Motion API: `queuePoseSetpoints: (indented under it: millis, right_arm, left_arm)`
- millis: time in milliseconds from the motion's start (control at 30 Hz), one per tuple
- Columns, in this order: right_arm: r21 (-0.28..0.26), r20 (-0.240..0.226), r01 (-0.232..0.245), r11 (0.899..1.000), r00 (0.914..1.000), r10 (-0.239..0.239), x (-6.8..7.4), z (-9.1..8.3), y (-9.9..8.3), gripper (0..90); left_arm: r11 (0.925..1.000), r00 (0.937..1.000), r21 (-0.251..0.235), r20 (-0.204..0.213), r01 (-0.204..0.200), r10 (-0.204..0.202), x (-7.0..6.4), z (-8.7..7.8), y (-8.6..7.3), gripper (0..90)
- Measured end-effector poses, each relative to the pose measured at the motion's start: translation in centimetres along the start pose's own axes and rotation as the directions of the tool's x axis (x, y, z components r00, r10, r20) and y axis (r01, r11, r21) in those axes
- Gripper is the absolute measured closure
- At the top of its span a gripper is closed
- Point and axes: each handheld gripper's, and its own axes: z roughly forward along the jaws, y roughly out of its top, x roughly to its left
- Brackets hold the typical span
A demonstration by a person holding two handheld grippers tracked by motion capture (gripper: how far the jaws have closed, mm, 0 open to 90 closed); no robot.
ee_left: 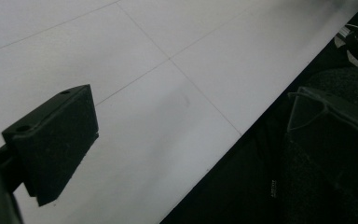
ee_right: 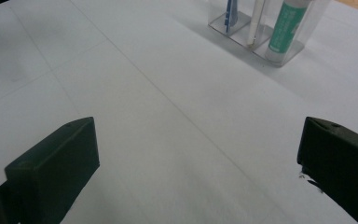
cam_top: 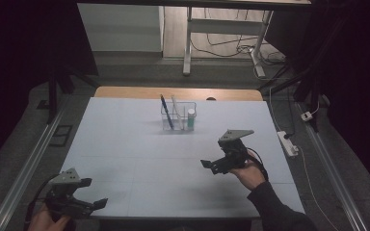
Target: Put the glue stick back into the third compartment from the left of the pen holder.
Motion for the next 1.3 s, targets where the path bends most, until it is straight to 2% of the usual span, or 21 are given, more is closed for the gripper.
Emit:
queuePoseSetpoints:
  millis: [233, 367, 533, 667, 1033, 1200, 1300]
  right_arm:
    - [-0.004, 0.032, -0.025, 1.000, 0.9992, 0.025, 0.8, -2.2, -1.7, 0.0]
    - [-0.018, 0.085, -0.049, 0.999, 0.9951, 0.050, 1.3, -3.7, -3.0, 0.0]
    - [-0.037, 0.114, -0.079, 0.996, 0.9900, 0.083, 1.6, -5.4, -4.5, 0.0]
    - [-0.024, 0.146, -0.105, 0.994, 0.9834, 0.107, 1.8, -6.5, -6.0, 0.0]
    - [-0.009, 0.183, -0.176, 0.984, 0.9674, 0.175, 2.4, -8.9, -9.4, 0.0]
    - [-0.012, 0.185, -0.199, 0.980, 0.9626, 0.198, 2.5, -9.3, -9.8, 0.0]
    - [-0.008, 0.180, -0.204, 0.979, 0.9627, 0.202, 2.4, -9.4, -9.9, 0.0]
  left_arm:
    - [1.0000, 1.0000, -0.005, 0.002, 0.005, -0.005, 0.0, 0.0, 0.0, 1.6]
    - [1.0000, 1.0000, -0.006, 0.001, 0.007, -0.007, 0.0, 0.0, 0.0, 1.5]
    - [0.9998, 0.9999, -0.012, 0.002, 0.014, -0.013, 0.1, -0.1, 0.0, 1.3]
    - [0.9998, 0.9999, -0.015, 0.003, 0.016, -0.016, 0.2, -0.1, -0.1, 1.1]
    - [0.9990, 0.9994, -0.028, 0.000, 0.036, -0.036, 0.3, -0.3, -0.2, 0.0]
    - [0.9990, 0.9994, -0.028, -0.001, 0.035, -0.036, 0.3, -0.3, -0.2, 0.0]
    - [0.9990, 0.9994, -0.026, -0.001, 0.036, -0.036, 0.3, -0.3, -0.1, 0.0]
